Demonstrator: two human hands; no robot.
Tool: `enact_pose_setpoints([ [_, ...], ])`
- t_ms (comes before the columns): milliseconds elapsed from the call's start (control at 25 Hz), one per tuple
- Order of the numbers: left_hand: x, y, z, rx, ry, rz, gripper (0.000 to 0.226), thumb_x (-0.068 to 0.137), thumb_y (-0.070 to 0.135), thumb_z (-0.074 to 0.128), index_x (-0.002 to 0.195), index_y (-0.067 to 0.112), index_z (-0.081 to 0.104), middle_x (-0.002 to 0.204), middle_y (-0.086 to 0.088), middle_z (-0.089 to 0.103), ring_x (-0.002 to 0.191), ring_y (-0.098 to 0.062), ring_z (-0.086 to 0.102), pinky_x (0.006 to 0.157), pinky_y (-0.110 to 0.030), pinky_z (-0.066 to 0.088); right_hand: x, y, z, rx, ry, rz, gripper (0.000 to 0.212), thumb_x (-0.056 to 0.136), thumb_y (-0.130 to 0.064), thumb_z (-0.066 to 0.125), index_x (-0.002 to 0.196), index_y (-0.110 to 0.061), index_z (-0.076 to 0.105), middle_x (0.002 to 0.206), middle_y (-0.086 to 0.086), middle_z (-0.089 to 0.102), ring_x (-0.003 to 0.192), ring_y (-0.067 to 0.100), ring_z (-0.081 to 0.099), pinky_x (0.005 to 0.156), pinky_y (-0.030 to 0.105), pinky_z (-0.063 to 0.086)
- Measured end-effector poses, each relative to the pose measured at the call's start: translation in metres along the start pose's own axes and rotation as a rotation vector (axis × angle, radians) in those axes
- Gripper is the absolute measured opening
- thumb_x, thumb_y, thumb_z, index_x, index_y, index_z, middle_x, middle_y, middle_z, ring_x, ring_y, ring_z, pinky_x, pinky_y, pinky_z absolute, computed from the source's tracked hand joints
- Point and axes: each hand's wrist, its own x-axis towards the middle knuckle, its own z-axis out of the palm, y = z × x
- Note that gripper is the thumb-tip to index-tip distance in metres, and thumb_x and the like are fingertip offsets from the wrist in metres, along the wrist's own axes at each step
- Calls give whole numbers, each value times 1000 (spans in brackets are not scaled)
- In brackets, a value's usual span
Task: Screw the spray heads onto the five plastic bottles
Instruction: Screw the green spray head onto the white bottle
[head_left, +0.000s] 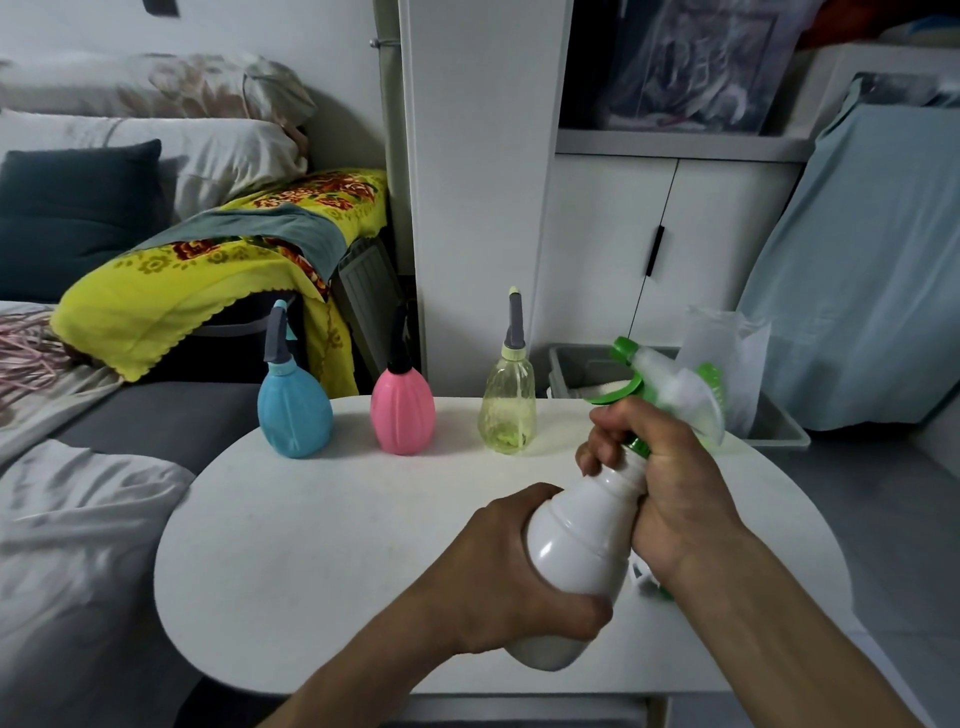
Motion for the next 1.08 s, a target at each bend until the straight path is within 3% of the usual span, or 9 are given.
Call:
enact_pose_setpoints([
  [120,1,-4,3,16,30,24,65,52,41,86,108,39,54,99,9,67,85,-10,66,72,-38,60,2,2,-5,-15,-16,-22,45,79,1,57,39,-19,55,41,0,42,38,12,42,46,24,42],
  [280,4,-10,6,192,73,8,84,46,55,85,112,53,33,106,22,54,93,-1,59,74,-31,59,4,20,-9,-257,64,-122,28,69,-12,72,47,-19,59,46,1,53,47,15,51,57,30,47],
  [360,6,-13,4,150,125,-15,86,46,54,87,112,49,32,103,20,58,89,-2,62,74,-32,60,7,24,-11,-233,-47,-86,17,65,-18,84,62,-17,67,58,2,65,58,14,62,65,30,51],
  [480,13,-17,-9,-155,161,26,83,55,31,91,118,35,37,108,6,65,93,-13,69,76,-41,62,11,25,-15,-379,-308,-29,46,62,-28,89,102,-20,69,93,0,77,91,15,72,77,26,54],
  [560,18,-19,-17,-262,181,66,76,60,20,92,118,29,43,110,8,66,97,-11,68,77,-38,62,8,31,-12,-595,-350,-81,48,68,-39,82,111,-29,64,105,-6,75,100,12,70,79,25,55],
  [680,22,-26,-14,-131,247,36,72,63,36,90,121,38,49,115,22,60,104,2,60,83,-24,55,14,31,-16,-737,-189,-229,38,73,-42,79,107,-33,66,103,-13,75,96,2,68,79,25,53],
  [840,29,-47,-20,171,288,-22,54,78,41,78,124,35,52,124,16,54,110,-3,53,85,-20,43,46,4,-44,-772,114,-332,24,79,-33,78,100,-33,67,99,-17,71,85,0,65,66,24,44],
  [960,31,-74,-33,579,185,55,46,86,40,69,127,30,51,133,11,51,117,-11,50,94,-24,43,82,-6,-68,-778,278,-323,27,80,-33,77,104,-28,65,99,-12,67,90,10,62,70,30,44],
  [1080,35,-104,-42,791,13,-24,53,90,47,58,138,31,43,148,9,38,132,-14,39,104,-30,40,121,5,-77,-830,340,-324,27,81,-31,77,103,-23,65,100,-3,66,89,20,61,77,35,46],
])
